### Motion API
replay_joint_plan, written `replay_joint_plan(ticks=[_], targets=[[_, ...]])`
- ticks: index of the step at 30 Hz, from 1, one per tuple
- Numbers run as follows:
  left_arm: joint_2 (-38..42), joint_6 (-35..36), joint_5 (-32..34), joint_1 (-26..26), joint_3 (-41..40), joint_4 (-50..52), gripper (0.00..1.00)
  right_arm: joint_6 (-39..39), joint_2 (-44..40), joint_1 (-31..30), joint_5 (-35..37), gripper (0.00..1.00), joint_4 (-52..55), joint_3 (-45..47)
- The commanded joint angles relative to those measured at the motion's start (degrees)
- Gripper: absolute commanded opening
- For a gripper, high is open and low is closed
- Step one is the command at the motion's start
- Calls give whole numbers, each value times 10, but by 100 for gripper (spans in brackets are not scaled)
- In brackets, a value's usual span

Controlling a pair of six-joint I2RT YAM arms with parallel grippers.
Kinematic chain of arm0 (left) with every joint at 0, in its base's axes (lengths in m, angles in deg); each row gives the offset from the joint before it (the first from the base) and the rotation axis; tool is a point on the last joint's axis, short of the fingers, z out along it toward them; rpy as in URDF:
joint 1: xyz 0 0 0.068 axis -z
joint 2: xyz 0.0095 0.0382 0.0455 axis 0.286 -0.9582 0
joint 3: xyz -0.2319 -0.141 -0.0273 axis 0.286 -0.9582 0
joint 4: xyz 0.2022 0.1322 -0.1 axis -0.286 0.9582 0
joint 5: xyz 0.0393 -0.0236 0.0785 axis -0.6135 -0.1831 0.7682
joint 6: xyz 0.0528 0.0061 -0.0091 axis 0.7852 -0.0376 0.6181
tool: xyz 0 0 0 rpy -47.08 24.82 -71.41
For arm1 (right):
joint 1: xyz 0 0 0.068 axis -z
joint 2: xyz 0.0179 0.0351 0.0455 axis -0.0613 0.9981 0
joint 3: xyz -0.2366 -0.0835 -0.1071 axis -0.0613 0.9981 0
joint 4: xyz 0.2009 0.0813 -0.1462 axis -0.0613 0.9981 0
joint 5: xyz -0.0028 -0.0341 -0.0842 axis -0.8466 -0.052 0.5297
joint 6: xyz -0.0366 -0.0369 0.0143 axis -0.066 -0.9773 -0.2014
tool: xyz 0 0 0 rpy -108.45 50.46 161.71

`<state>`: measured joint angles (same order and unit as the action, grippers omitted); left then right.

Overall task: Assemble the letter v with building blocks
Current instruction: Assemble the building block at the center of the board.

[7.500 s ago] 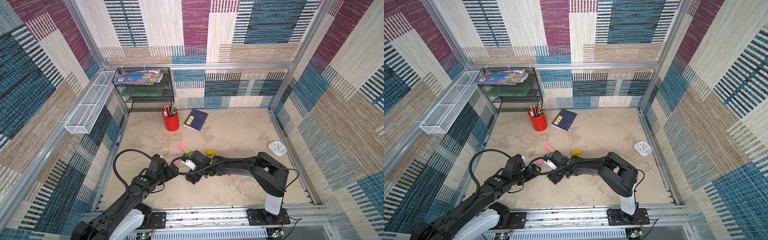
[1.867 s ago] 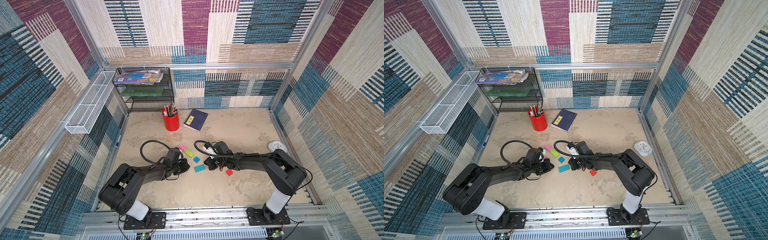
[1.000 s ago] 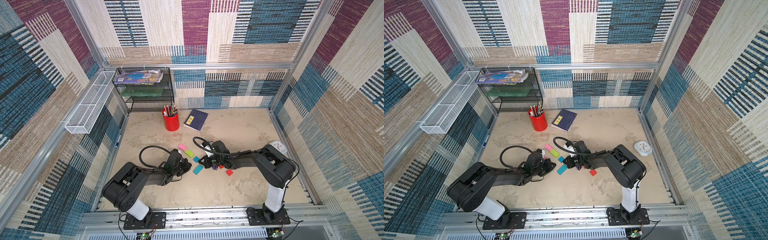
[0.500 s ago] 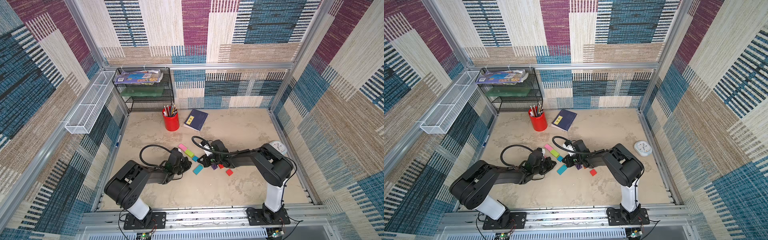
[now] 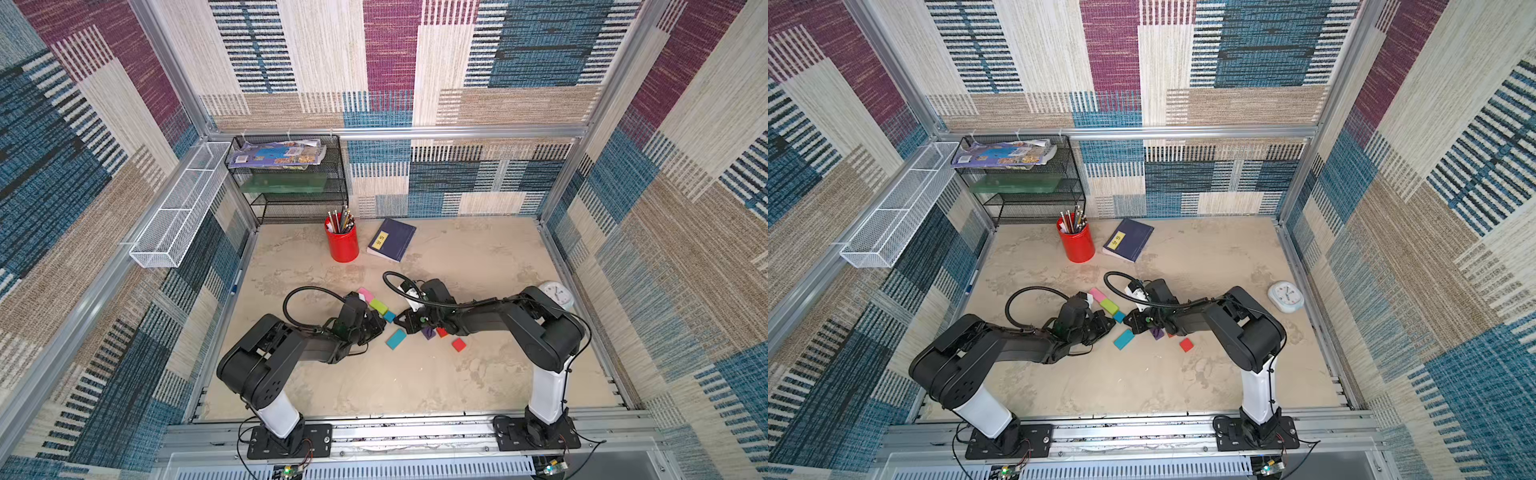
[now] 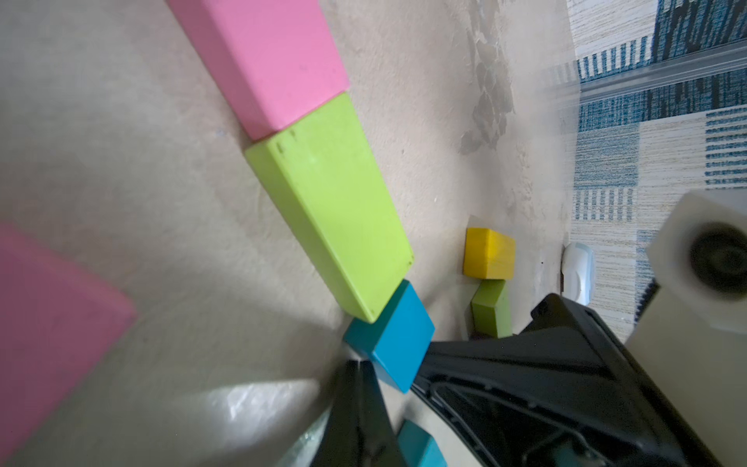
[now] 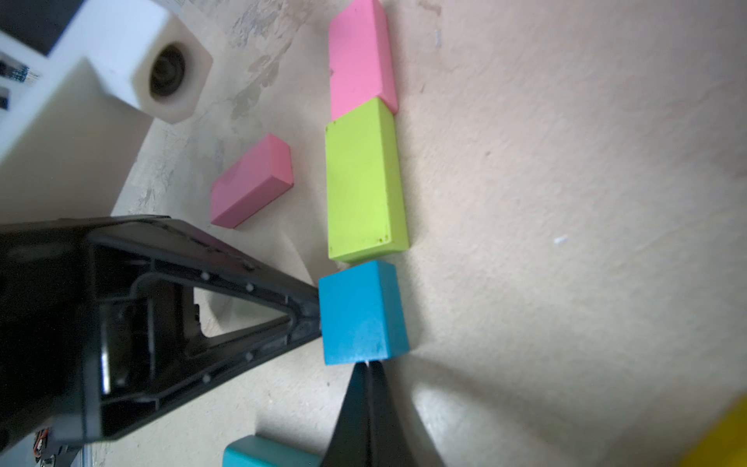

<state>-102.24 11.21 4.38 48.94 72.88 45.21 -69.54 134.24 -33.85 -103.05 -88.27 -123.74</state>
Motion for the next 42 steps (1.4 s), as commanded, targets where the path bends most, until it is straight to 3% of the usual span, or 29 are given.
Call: replay_joint_plan(ticks=[1, 27, 37, 42], targets=[[-10, -7, 9, -1, -1, 56, 0, -5, 8, 1, 24, 0, 56, 0], [-11, -11, 12, -1, -12, 52, 0, -3, 16, 3, 26, 0, 62, -6], [32, 10, 24, -1, -16, 73, 0, -6, 16, 4, 30, 1, 68, -9], [109, 42, 41, -1, -27, 93, 0, -34, -34, -13, 48, 6, 75, 5]])
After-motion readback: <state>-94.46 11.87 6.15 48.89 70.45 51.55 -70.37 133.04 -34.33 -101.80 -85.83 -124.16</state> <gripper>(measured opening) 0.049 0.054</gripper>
